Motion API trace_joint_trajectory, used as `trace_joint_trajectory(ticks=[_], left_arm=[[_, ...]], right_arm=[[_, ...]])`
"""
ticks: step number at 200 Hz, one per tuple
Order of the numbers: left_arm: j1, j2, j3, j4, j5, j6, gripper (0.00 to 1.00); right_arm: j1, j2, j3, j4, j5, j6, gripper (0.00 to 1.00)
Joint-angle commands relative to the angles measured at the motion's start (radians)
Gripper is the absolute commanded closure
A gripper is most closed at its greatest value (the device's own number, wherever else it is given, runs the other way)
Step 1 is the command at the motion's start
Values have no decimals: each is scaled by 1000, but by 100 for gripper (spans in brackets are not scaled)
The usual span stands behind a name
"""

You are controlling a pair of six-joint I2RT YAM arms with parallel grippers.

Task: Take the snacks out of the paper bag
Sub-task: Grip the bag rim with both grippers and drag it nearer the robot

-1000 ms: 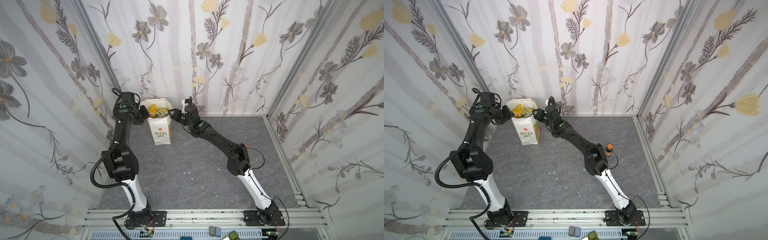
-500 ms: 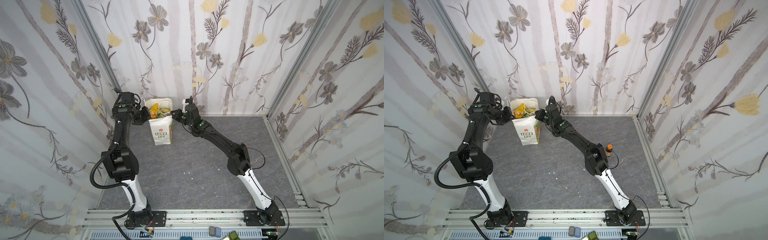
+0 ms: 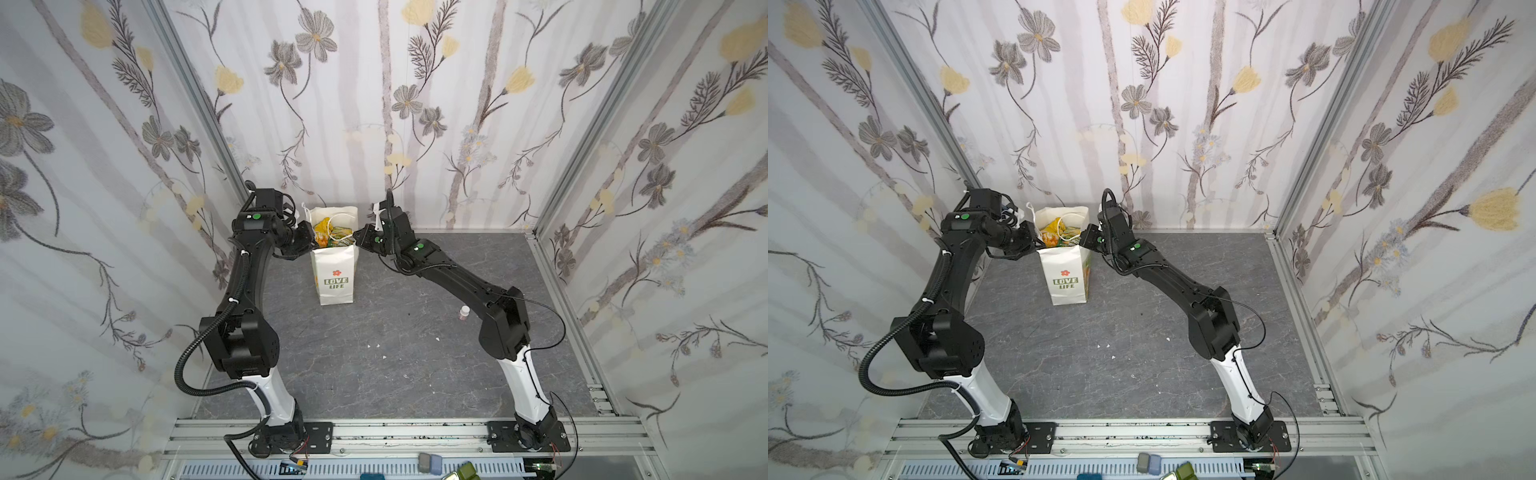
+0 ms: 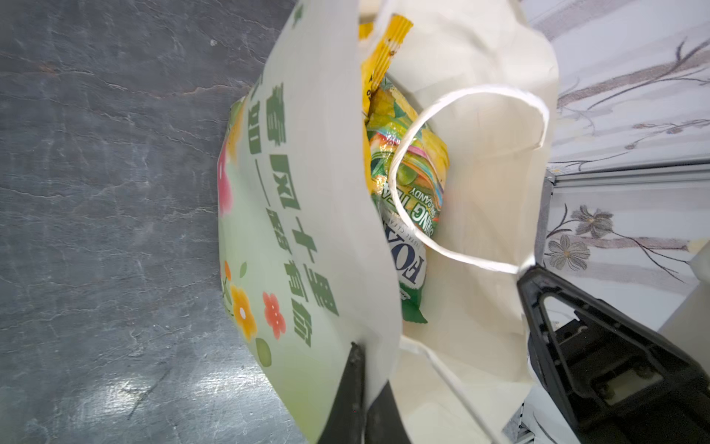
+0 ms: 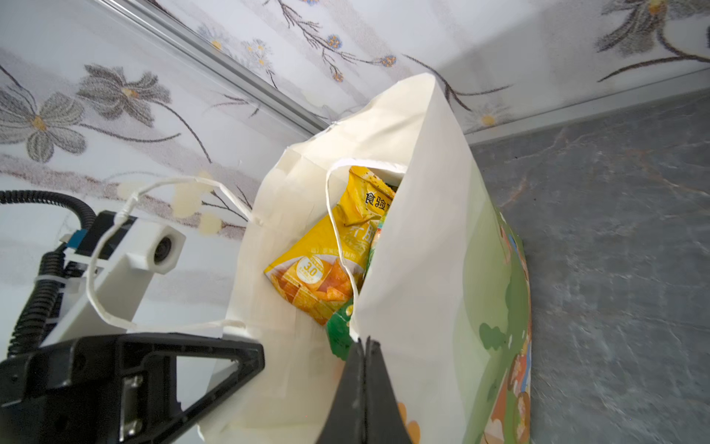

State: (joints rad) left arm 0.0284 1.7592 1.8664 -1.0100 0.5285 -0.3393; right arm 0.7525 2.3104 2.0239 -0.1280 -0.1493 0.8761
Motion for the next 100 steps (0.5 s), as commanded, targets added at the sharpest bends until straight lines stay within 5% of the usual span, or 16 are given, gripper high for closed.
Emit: trace_joint_trajectory(ticks=[1, 100], left_arm=[[-44, -63, -62, 90, 110, -48, 100], [-298, -441, -501, 301, 13, -321, 100]], right_arm=[[1, -138, -167, 132, 5, -38, 100], [-1, -691, -763, 135, 27, -78, 100]])
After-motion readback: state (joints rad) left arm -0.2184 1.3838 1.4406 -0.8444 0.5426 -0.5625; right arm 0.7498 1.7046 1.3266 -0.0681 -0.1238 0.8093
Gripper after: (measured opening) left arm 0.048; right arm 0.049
